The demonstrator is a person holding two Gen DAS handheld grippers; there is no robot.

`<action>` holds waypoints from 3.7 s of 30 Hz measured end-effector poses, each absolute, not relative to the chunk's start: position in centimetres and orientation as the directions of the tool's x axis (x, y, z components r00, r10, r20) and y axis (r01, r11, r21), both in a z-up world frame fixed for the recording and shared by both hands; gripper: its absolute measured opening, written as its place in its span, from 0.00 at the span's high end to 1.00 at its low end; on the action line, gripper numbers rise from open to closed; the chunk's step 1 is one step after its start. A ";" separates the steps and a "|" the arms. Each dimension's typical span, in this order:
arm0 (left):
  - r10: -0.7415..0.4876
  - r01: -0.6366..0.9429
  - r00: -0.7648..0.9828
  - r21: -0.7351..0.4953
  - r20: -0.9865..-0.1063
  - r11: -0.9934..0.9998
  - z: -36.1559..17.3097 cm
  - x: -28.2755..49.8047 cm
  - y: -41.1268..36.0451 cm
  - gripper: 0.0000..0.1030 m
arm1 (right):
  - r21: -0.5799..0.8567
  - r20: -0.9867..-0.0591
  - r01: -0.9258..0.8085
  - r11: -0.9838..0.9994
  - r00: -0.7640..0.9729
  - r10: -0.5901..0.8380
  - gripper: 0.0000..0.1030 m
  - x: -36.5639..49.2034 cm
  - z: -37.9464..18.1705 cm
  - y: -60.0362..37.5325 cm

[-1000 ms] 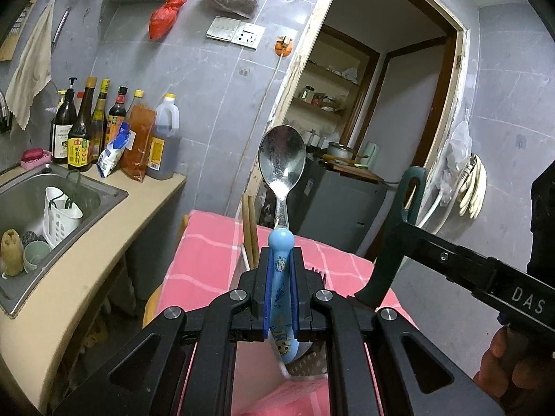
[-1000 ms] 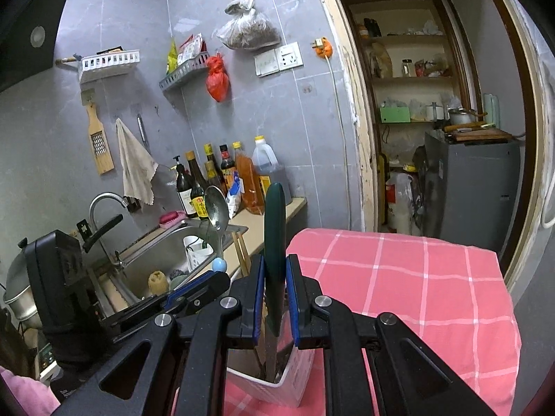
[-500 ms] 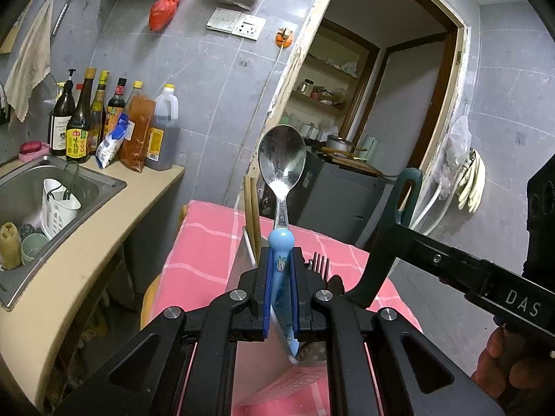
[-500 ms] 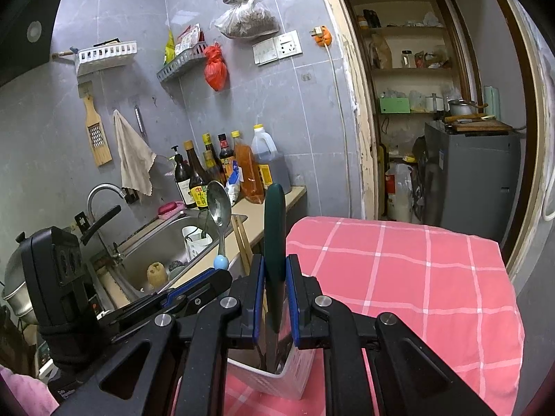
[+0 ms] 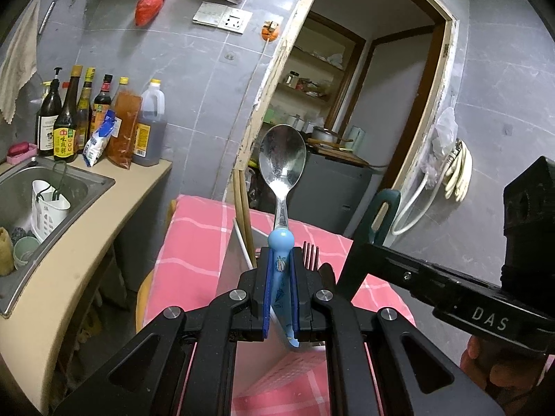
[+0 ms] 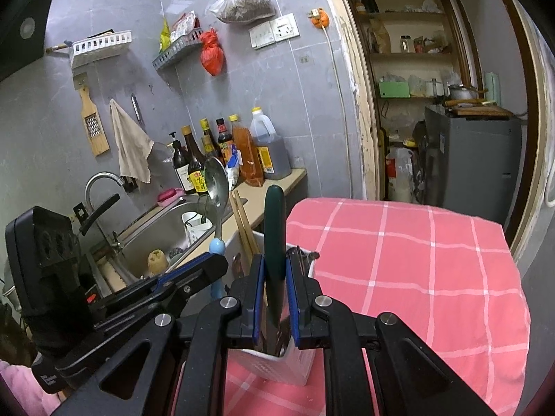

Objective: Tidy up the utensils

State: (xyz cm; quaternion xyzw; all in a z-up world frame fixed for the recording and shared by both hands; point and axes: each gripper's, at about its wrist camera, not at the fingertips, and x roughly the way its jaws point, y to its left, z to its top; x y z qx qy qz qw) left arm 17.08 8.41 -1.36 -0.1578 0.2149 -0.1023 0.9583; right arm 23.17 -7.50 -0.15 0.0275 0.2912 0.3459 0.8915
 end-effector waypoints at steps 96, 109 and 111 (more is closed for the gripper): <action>-0.075 0.001 0.896 -0.167 -0.437 0.986 0.3 -6.3 -0.7 0.29 | 0.108 -0.445 -0.303 0.947 0.837 0.318 0.00 -0.8 -0.1 -23.7; -0.099 0.022 0.891 -0.177 -0.443 0.984 -0.2 -5.5 0.7 0.29 | 0.119 -0.464 -0.260 0.958 0.838 0.285 0.00 0.4 -0.9 -22.6; -0.103 0.026 0.890 -0.177 -0.445 0.984 -0.3 -5.3 0.9 0.29 | 0.120 -0.466 -0.257 0.959 0.839 0.283 0.00 0.5 -0.9 -22.5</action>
